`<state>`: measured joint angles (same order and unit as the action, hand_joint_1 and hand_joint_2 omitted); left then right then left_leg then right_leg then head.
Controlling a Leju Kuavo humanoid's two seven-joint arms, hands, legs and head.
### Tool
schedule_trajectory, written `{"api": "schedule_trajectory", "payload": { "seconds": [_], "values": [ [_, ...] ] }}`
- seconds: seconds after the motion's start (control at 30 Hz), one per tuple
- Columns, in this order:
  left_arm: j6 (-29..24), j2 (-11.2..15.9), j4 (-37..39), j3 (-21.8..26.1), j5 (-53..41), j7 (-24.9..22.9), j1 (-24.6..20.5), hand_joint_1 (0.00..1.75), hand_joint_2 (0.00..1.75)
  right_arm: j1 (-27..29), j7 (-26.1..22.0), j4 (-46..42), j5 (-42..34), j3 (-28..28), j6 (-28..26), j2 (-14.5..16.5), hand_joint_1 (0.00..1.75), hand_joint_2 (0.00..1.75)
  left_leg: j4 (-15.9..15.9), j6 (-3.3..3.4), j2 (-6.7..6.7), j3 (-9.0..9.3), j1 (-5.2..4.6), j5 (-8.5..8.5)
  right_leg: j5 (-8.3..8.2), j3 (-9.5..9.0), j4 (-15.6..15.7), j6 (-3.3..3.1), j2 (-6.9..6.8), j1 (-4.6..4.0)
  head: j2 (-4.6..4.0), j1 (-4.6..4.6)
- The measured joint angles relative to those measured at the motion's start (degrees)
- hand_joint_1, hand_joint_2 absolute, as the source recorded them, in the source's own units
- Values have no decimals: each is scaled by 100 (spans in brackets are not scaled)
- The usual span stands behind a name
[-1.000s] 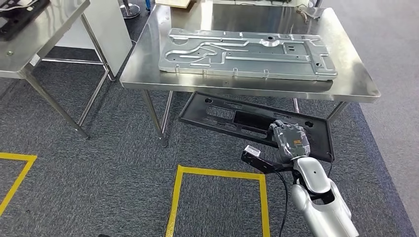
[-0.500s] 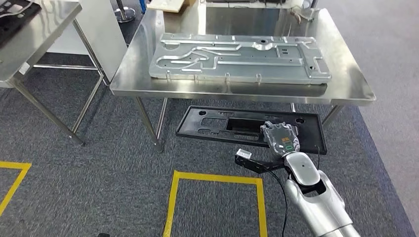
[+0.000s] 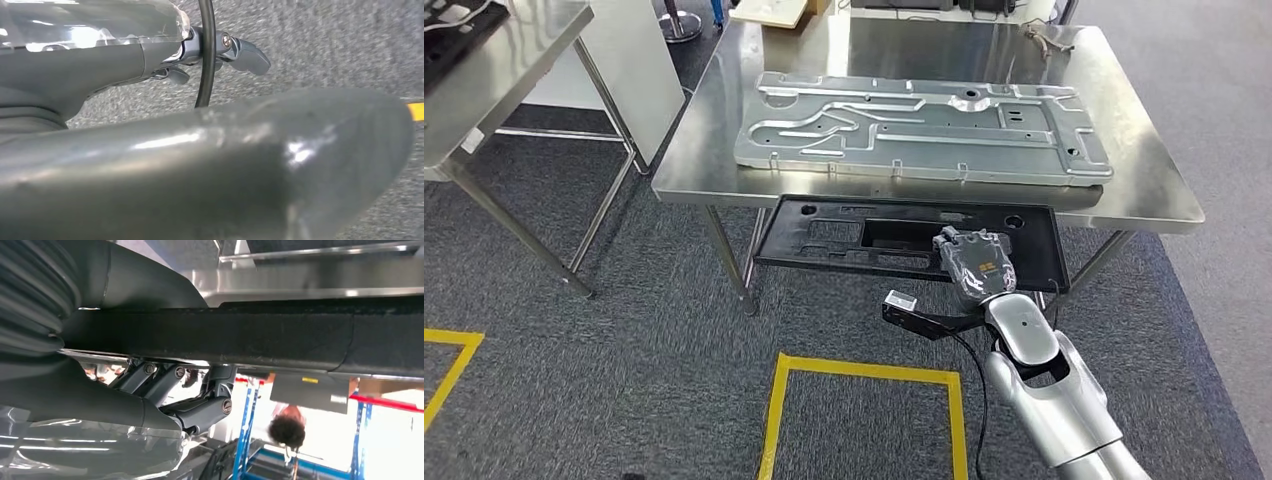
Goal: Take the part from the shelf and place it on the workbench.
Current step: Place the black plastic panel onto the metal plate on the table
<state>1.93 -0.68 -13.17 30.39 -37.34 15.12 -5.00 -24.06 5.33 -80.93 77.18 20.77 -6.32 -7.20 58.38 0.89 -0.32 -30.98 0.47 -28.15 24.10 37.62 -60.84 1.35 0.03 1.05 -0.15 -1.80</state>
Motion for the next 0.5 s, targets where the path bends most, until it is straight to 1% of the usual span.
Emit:
{"api": "schedule_trajectory", "payload": {
  "seconds": [0.03, 0.07, 0.13, 0.17, 0.2, 0.23, 0.27, 0.3, 0.33, 0.37, 0.4, 0.43, 0.47, 0.5],
  "values": [
    [0, -1, 1, 9, -15, 1, -5, 0, 0, -32, -1, -44, 2, 9, -3, 2, 175, 175, -3, -39, 2, 15, -9, -36, 14, -49, 111, -29, 4, -17, 0, -1],
    [1, -2, 1, 20, -30, 2, -10, 0, 0, -63, -2, -88, 3, 17, -6, 4, 175, 175, -12, -75, 6, 29, -16, -60, 65, -71, 134, -62, 15, -36, 0, -1],
    [7, -4, 1, 50, -53, 10, -18, 0, 0, -103, -2, -189, 9, 25, -10, -3, 175, 175, -33, -142, 24, 89, -4, -114, 121, -137, 187, -138, 38, -26, 0, -2],
    [10, -7, 1, 64, -59, 18, -23, 0, 0, -118, -1, -236, 14, 27, -14, -19, 175, 175, 40, -171, 33, 88, 3, -159, 147, -203, 222, -176, 39, -14, 0, -3],
    [12, -9, 1, 76, -65, 25, -28, 0, 0, -137, 1, -280, 17, 28, -19, -37, 175, 175, 223, -199, 40, 18, 11, -235, 177, -280, 257, -213, 37, -1, 0, -3],
    [10, -11, 1, 86, -72, 30, -28, 0, 0, -154, 4, -312, 19, 29, -22, -54, 175, 175, 536, -219, 46, -143, 19, -337, 213, -356, 282, -242, 34, 1, 0, -3],
    [7, -13, 1, 92, -81, 33, -23, 0, 0, -169, 6, -330, 20, 30, -25, -64, 175, 175, 932, -235, 44, -382, 21, -436, 258, -417, 292, -264, 34, -3, 0, -3],
    [5, -14, 1, 97, -91, 33, -10, 0, 0, -171, 9, -336, 20, 30, -25, -67, 175, 175, 1303, -246, 44, -642, 23, -496, 309, -476, 294, -275, 41, -9, 0, -3],
    [8, -15, 2, 101, -101, 33, 7, 0, 0, -161, 10, -336, 20, 30, -25, -68, 175, 175, 1549, -252, 44, -860, 24, -467, 367, -544, 294, -276, 50, -14, 0, -3],
    [11, -17, 2, 103, -107, 33, 25, 0, 0, -146, 10, -336, 20, 30, -24, -68, 175, 175, 1590, -250, 44, -989, 24, -319, 432, -623, 294, -273, 61, -18, 0, -2],
    [14, -19, 3, 104, -108, 33, 38, 0, 0, -136, 8, -336, 20, 30, -23, -69, 175, 175, 1408, -238, 44, -1015, 23, -65, 502, -714, 294, -264, 72, -21, 0, -2],
    [18, -20, 3, 106, -109, 33, 45, 0, 0, -132, 7, -337, 20, 30, -23, -69, 175, 175, 1062, -217, 44, -961, 22, 253, 577, -814, 295, -251, 80, -24, 0, -2],
    [17, -20, 6, 110, -109, 33, 50, 0, 0, -135, 5, -336, 20, 30, -21, -71, 175, 175, 743, -186, 42, -868, 6, 490, 651, -900, 303, -229, 85, -31, 0, -1],
    [17, -20, 9, 116, -110, 35, 51, 0, 0, -145, 7, -334, 20, 30, -17, -74, 175, 175, 460, -149, 40, -764, -14, 628, 713, -965, 311, -200, 92, -40, 0, -1]
  ]
}}
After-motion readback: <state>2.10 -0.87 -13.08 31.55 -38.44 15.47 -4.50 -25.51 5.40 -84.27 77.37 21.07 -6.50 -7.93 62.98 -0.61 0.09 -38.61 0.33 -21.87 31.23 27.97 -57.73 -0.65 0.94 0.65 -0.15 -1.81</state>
